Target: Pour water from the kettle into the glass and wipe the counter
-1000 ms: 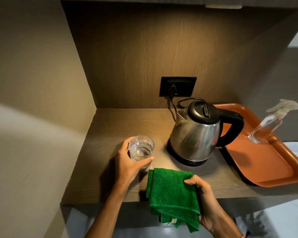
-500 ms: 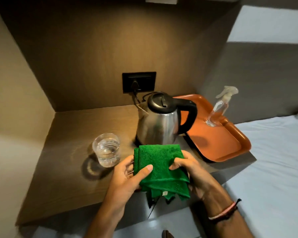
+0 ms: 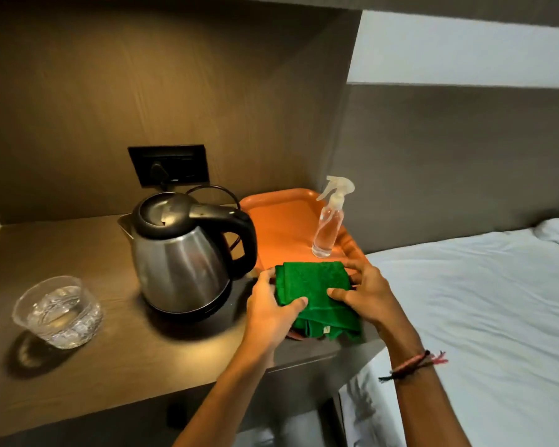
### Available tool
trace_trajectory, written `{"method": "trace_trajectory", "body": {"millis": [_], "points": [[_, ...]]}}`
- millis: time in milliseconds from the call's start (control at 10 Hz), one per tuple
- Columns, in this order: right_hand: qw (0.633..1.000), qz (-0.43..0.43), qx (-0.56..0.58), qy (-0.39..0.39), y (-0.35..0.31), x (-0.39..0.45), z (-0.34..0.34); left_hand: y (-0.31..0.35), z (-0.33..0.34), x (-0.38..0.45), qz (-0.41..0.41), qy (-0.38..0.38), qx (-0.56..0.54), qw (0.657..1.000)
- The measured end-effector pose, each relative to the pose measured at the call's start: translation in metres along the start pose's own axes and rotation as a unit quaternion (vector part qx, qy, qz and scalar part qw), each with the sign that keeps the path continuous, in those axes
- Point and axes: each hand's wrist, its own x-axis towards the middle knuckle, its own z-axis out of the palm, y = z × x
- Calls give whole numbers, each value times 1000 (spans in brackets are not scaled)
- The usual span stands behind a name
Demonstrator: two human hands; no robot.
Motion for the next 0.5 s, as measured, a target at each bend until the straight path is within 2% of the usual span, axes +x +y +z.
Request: {"method": "trace_trajectory", "body": {"millis": [100, 300, 400, 500], "points": [[997, 2, -75, 26, 6, 28, -6, 1, 28, 16, 0, 25, 81, 996], [988, -17, -150, 36, 17, 44, 1, 3, 42, 17, -23, 39, 122, 992], [973, -36, -215, 76, 17, 37, 4, 7, 37, 10, -8, 18, 120, 993], [963, -80, -221, 134, 11, 23, 7, 12, 25, -3, 37, 28, 151, 988]]}}
